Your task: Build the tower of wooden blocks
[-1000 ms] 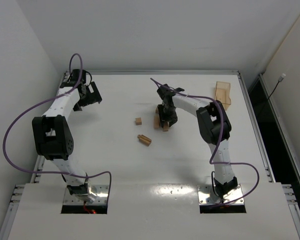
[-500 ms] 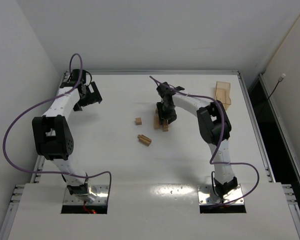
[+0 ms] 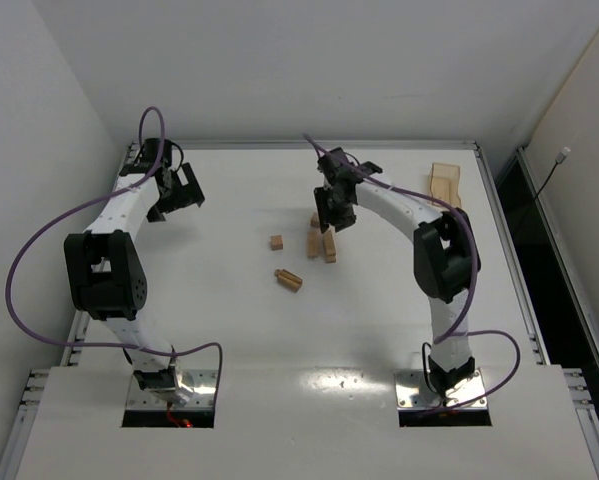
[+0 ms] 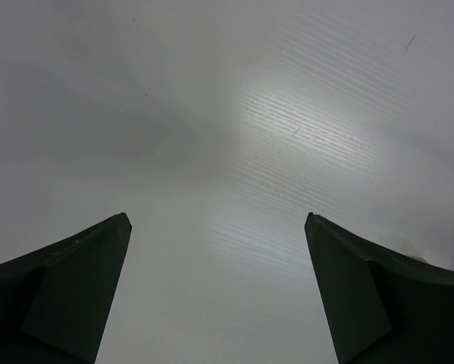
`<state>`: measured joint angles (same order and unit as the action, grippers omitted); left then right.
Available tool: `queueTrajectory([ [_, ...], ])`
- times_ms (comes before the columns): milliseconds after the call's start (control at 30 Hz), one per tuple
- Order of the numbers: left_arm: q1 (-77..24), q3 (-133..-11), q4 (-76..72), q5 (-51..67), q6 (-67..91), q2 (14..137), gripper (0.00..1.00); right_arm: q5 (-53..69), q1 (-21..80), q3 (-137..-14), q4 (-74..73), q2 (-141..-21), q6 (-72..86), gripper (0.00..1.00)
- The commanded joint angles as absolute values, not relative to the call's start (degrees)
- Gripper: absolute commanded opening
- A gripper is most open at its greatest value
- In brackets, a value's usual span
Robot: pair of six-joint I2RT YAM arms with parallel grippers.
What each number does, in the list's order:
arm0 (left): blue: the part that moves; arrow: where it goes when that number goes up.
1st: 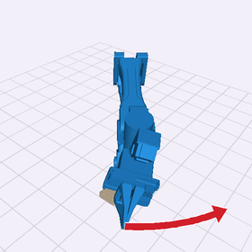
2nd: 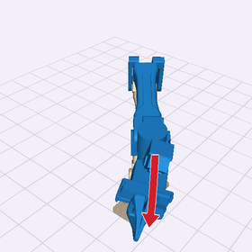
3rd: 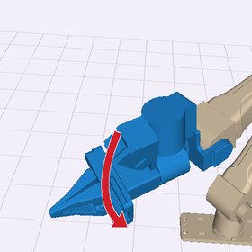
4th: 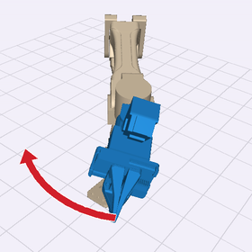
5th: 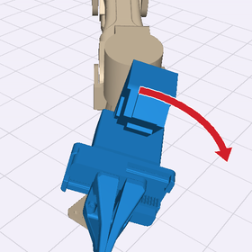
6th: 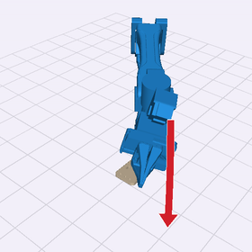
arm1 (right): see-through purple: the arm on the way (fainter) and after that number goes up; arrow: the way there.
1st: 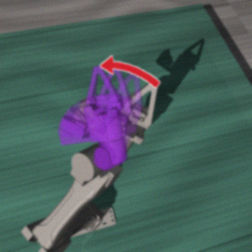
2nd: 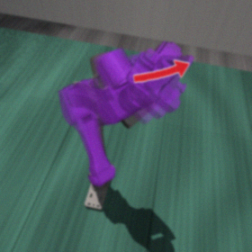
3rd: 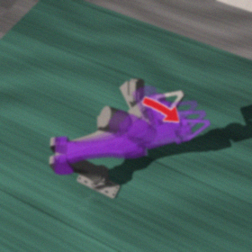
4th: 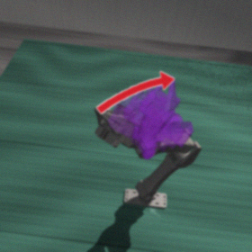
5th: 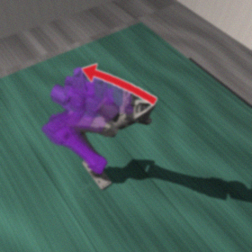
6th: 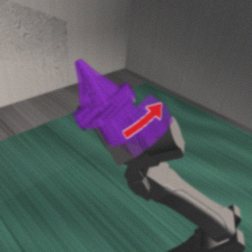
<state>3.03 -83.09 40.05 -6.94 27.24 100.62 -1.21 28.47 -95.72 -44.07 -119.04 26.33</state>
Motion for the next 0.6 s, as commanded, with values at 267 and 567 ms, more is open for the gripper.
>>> queueTrajectory([
  [267,2.72,-83.33,38.76,-7.64,26.81,97.12,1.0,-6.51,24.09,-93.43,-43.94,-111.7,14.43,0.0],
  [567,2.72,-82.71,38.23,-7.65,26.81,96.59,1.0,-2.91,21.18,-86.13,-43.07,-115.04,11.78,0.0],
])
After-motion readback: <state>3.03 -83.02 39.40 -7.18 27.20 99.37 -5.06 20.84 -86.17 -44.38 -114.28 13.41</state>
